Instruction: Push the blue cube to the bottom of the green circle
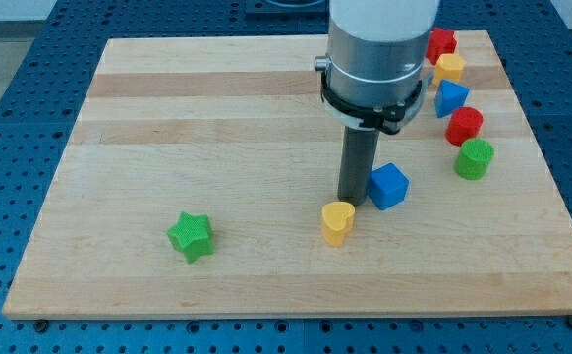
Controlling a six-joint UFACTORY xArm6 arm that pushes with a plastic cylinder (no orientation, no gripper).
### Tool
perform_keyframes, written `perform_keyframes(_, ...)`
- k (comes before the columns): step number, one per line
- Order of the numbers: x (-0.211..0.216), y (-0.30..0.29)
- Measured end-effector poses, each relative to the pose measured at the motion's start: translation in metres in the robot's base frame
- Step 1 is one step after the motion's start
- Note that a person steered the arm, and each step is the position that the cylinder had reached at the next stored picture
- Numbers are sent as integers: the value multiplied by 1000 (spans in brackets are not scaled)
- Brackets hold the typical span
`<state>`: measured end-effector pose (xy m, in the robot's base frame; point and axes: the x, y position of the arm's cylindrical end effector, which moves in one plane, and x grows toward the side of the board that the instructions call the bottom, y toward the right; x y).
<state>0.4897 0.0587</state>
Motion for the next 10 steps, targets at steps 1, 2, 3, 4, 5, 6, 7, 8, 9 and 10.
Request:
perform_keyframes(1, -22, 2)
perform_keyframes(2, -14, 31)
perform_keyframes(3, 5, 71)
perform_keyframes(4, 15, 86)
perform_keyframes(5, 17, 47)
perform_keyframes(6, 55, 35)
perform_keyframes(7, 76, 56)
perform_keyframes(8, 56, 87)
perform_keyframes(9, 35, 107)
perform_keyframes(10, 29, 113)
